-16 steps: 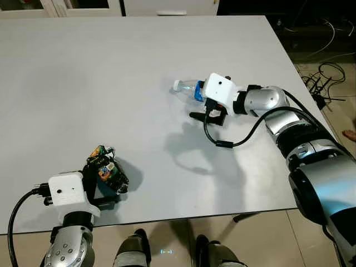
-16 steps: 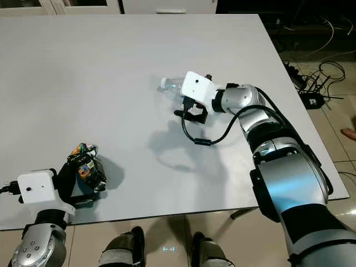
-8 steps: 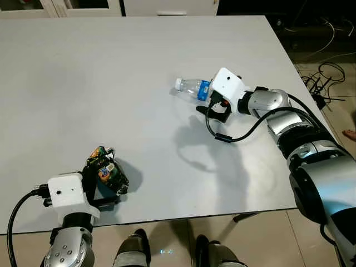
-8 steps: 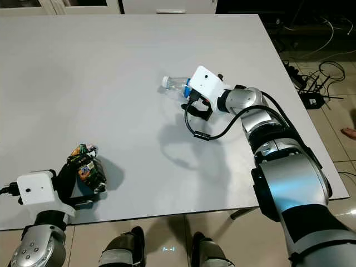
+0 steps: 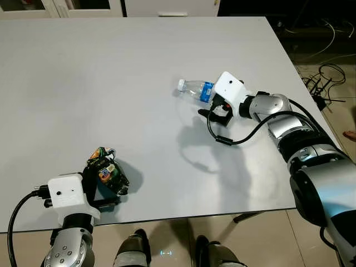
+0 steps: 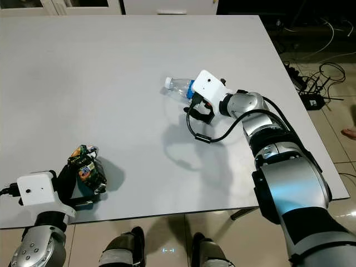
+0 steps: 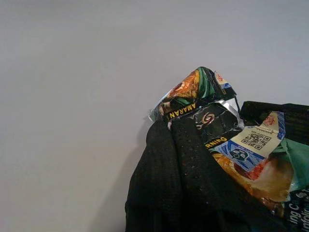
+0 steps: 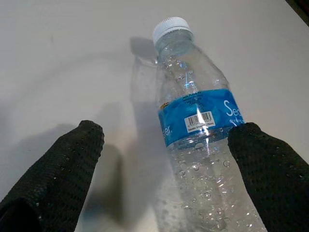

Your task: Picking trash to rubbish bin

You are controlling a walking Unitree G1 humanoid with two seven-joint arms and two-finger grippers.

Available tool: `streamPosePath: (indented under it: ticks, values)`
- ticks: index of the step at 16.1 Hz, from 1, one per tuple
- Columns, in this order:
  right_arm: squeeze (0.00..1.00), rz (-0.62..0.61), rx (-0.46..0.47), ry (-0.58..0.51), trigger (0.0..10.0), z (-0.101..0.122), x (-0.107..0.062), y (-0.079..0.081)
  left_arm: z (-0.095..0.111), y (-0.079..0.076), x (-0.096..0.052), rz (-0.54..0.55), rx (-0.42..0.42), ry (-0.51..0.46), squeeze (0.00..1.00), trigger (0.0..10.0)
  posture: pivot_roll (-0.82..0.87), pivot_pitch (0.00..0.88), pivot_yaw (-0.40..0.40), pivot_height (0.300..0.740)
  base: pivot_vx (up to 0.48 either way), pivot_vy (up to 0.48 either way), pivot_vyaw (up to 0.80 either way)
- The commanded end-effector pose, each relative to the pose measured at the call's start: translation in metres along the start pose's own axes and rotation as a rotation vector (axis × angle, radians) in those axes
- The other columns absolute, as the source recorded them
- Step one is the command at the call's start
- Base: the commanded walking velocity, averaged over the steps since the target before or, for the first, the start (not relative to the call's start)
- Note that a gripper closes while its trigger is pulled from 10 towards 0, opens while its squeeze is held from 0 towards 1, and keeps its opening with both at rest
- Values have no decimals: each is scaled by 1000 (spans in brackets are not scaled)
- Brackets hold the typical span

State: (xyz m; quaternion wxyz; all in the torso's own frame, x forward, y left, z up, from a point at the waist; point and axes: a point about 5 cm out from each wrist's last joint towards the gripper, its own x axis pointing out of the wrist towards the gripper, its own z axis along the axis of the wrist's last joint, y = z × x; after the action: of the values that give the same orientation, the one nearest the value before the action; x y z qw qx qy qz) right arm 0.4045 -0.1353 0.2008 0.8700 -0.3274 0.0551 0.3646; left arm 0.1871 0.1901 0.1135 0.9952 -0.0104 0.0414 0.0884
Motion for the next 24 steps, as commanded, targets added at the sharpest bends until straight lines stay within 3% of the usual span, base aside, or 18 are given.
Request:
streamPosePath:
  ticks: [1,8,16,24]
  values:
    - [0,58,48,72,10000,-22,-3,11,-12,1,-5,0,-1,71,0,5686,137,240,-37,740,0,0,0]
    - [0,67,-2,73,10000,-23,7,27,-12,1,-7,5,-4,78,0,6353,149,246,-38,740,0,0,0]
    - [0,-50,65,-51,10000,1,-1,-2,-12,0,-5,4,-9,75,0,6588,142,240,-39,740,0,0,0]
    - [0,-60,78,-57,10000,6,1,-4,-12,2,-10,8,-5,76,0,6667,158,245,-39,740,0,0,0]
